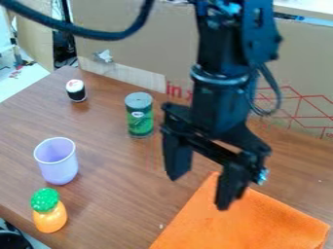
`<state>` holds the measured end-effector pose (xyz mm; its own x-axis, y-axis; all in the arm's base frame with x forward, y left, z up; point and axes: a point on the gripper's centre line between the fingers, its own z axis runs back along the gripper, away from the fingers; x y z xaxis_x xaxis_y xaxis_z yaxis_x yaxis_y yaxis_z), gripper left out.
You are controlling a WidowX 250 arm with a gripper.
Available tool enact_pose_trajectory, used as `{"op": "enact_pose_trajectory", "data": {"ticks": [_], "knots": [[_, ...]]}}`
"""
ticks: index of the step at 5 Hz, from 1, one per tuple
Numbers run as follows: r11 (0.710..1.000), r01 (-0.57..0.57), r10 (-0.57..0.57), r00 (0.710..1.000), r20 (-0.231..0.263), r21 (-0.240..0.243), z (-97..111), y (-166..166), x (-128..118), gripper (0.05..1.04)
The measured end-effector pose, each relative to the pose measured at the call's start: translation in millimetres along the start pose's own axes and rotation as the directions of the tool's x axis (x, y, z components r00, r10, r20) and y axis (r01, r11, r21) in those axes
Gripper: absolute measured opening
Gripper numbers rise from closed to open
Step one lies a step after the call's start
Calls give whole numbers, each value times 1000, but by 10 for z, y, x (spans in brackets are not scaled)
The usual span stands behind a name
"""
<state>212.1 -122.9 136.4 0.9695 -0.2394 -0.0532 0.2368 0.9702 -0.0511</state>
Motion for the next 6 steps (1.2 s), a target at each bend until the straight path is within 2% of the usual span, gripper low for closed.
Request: {"op": "enact_pose_trajectory", "data": {"ticks": [1,2,3,5,6], "knots": [[1000,-6,6,997,-71,-8,-204,-100,18,1001],[999,-6,-1,987,-159,-45,-510,-149,-26,1001],[998,-29,17,977,-215,-55,-726,-110,-29,1001],[996,16,-30,985,-168,-85,-923,-136,48,1001],[997,8,-21,981,-194,-72,-1046,-135,109,1001]]}}
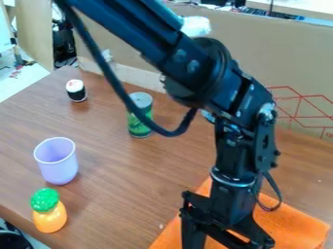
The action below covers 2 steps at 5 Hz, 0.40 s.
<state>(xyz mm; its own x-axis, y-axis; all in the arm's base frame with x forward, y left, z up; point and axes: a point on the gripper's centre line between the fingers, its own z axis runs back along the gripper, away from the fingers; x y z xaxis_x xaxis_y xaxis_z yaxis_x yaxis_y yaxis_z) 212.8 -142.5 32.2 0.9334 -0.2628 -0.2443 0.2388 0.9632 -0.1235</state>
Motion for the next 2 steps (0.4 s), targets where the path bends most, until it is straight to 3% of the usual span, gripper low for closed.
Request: {"op": "enact_pose_trajectory", "data": {"ticks": [2], "knots": [[1000,3,-3,999,-37,16,-70,9,158,1001]]}}
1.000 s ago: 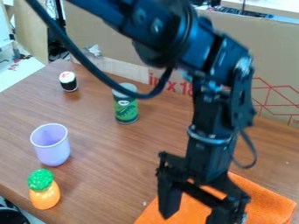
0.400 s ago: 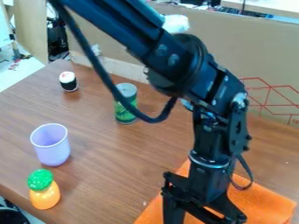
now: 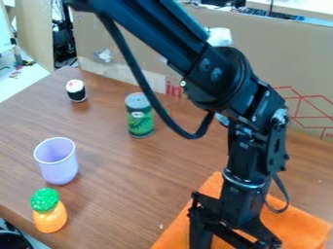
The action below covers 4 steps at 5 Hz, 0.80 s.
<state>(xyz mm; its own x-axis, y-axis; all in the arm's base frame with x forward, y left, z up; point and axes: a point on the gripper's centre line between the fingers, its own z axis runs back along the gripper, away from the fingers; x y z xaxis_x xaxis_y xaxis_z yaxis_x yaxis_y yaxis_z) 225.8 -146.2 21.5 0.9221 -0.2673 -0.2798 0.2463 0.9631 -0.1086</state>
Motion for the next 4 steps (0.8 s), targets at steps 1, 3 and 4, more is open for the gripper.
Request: {"op": "enact_pose_trajectory", "data": {"ticks": [1,3,4], "knots": [[999,-31,31,999,19,12,80,61,235,1001],[994,-107,104,989,107,21,334,368,868,1001],[993,-121,120,987,110,6,398,408,1059,1001]]}}
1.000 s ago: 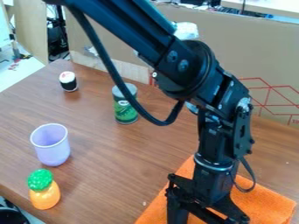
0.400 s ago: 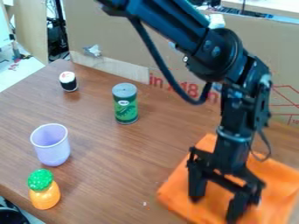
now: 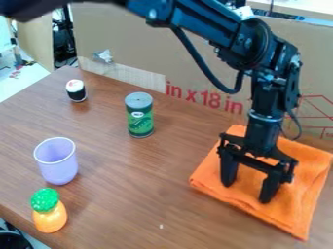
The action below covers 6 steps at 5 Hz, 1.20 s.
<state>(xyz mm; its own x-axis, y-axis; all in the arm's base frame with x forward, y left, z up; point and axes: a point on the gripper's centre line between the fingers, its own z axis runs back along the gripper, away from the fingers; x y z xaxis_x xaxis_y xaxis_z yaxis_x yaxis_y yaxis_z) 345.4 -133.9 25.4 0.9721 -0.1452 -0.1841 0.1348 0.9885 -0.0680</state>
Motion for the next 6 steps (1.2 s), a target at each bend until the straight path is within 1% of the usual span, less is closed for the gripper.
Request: {"op": "enact_pose_trajectory", "data": {"ticks": [1,2,3,4,5,6], "knots": [[1000,8,-8,1000,-11,6,17,12,31,1001],[1000,16,-16,1000,-1,12,39,25,15,1001],[1000,7,-8,999,51,23,244,120,-59,1001],[1000,-3,2,990,144,5,601,236,-116,1001],[1000,1,-2,986,165,5,785,336,-292,1001],[998,24,-30,995,98,63,930,442,-699,1001]]}}
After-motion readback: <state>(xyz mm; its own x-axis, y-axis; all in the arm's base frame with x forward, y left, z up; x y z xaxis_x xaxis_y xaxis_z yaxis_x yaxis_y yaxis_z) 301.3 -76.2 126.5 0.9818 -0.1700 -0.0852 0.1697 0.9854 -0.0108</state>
